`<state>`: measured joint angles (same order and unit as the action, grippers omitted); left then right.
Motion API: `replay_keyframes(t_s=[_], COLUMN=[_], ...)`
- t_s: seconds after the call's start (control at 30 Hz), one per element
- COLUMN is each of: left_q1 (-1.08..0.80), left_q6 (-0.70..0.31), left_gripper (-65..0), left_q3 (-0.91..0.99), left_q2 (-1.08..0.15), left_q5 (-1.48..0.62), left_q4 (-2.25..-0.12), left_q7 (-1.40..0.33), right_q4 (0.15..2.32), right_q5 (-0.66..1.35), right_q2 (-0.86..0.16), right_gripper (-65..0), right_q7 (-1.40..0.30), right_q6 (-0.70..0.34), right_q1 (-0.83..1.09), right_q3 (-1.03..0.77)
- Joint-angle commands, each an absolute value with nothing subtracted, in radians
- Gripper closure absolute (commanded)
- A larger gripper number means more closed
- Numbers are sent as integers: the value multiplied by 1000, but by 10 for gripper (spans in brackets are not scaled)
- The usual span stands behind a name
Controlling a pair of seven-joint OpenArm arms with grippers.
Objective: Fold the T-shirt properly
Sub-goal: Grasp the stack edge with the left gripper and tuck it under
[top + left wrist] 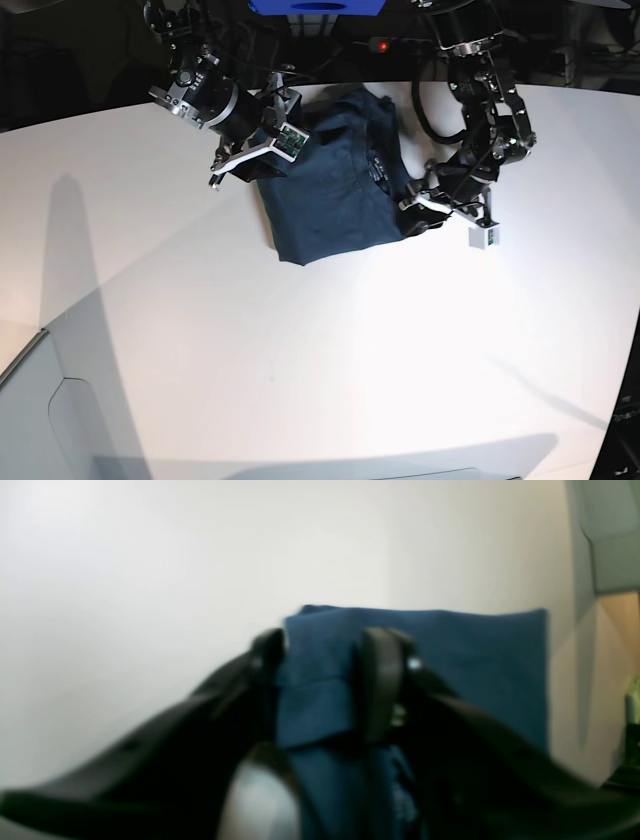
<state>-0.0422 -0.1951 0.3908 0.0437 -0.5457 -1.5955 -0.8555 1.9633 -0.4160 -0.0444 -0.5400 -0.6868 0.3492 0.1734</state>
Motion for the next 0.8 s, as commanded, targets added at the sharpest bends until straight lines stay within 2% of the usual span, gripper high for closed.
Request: replay_keyframes(t_s=[0.0,0.1,0.13,0.77], left_q1=[-31,-30,-27,67], left_q6=[-202,-202,-202,-202], left_gripper=[-161,-14,0,0], left_q3=[392,394,395,386], left_q2=[42,42,42,41], left_q5=[-565,-567,-567,-561], left_q4=[-1615,-1626,-1626,-1575], left_q7=[-839,-839,-839,-849], right_q4=[1977,1977,1977,1975], right_q5=[-404,-404,-404,-404], right_q2=[-42,-42,-42,-42], right_gripper=[-356,-356,-356,-356], right_q7=[-519,-519,-519,-519], right_q6=[-698,-698,-698,-698], right_q1=[348,348,348,358], right_q3=[174,173,173,173])
